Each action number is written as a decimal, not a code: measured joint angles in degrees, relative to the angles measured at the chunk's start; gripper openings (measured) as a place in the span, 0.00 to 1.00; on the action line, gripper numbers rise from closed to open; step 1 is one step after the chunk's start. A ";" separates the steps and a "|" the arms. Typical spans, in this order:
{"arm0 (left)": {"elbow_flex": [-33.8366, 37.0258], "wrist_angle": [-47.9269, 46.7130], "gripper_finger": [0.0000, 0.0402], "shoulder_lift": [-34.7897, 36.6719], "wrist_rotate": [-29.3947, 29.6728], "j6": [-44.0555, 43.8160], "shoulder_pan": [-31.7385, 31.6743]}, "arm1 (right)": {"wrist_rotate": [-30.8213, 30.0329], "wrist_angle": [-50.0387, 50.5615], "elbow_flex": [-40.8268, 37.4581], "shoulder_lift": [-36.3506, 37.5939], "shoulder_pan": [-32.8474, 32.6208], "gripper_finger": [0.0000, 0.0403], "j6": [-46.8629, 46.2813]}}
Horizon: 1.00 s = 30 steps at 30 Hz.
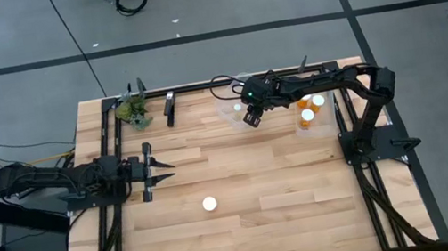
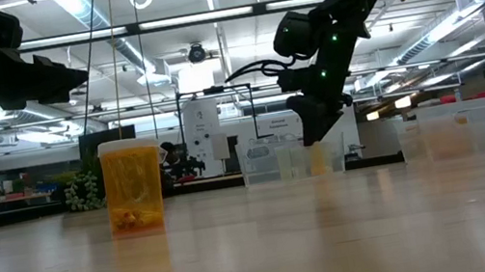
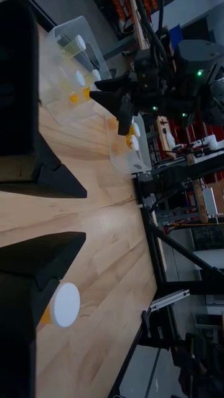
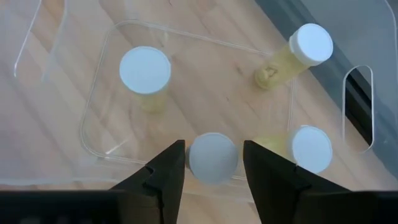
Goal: Pick and place medicine bottles into bin by pill shape (circle, oval)
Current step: Put the small orange pill bottle into the left transparent bin, then put the big orange pill bottle into the right transparent bin
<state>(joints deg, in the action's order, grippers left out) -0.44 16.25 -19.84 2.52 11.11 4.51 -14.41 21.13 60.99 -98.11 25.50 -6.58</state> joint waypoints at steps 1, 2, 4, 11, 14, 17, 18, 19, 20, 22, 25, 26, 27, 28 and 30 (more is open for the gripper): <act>0.01 0.00 0.27 -0.02 0.00 0.00 -0.01 | 0.00 -0.11 0.00 0.00 0.00 0.42 -0.31; 0.00 0.00 0.27 -0.02 0.00 0.00 0.00 | 0.00 -0.26 0.01 -0.01 0.00 0.43 -0.50; 0.00 0.01 0.27 -0.01 0.00 0.00 0.00 | 0.00 -0.51 0.02 -0.02 0.00 0.45 -0.82; 0.00 0.01 0.27 -0.02 0.00 0.00 -0.01 | -0.02 -0.50 1.60 -0.02 -0.18 0.54 -0.63; 0.00 0.01 0.27 -0.01 0.00 0.00 0.00 | -0.25 -0.23 3.74 -0.02 -0.95 0.57 -0.03; 0.00 0.01 0.27 0.00 0.00 0.00 0.00 | -1.33 -0.13 6.44 -0.02 -2.55 0.57 1.18; 0.00 0.01 0.27 -0.01 -0.01 0.00 0.00 | -2.13 -0.13 7.41 -0.02 -3.32 0.58 1.64; 0.01 0.01 0.27 -0.01 -0.01 0.00 0.00 | -2.95 -0.17 8.35 -0.02 -4.22 0.58 2.22; 0.02 0.00 0.27 -0.01 -0.01 0.00 0.00 | -3.60 -0.20 9.24 -0.02 -5.29 0.58 2.78; 0.00 0.02 0.27 0.00 -0.02 0.00 0.00 | -3.92 -0.31 10.89 -0.02 -7.57 0.58 4.03; 0.01 0.00 0.27 -0.01 -0.02 0.00 0.00 | -3.93 -0.42 12.98 -0.02 -11.29 0.58 4.74; 0.02 0.00 0.27 -0.02 -0.02 0.00 0.00 | -3.94 -0.53 13.48 -0.02 -12.63 0.58 4.98; 0.01 0.01 0.27 -0.01 -0.02 0.00 0.00 | -3.94 -0.68 13.86 -0.02 -13.92 0.58 5.32; 0.01 0.01 0.27 0.00 -0.02 0.00 -0.01 | -3.94 -0.94 14.12 -0.02 -15.22 0.58 5.55; 0.00 0.00 0.27 -0.01 -0.02 0.00 0.00 | -3.93 -1.92 14.38 -0.02 -17.87 0.58 5.72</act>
<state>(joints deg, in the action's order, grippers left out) -0.44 16.25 -19.85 2.51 11.11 4.51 -18.34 19.21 75.37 -98.13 7.62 -0.86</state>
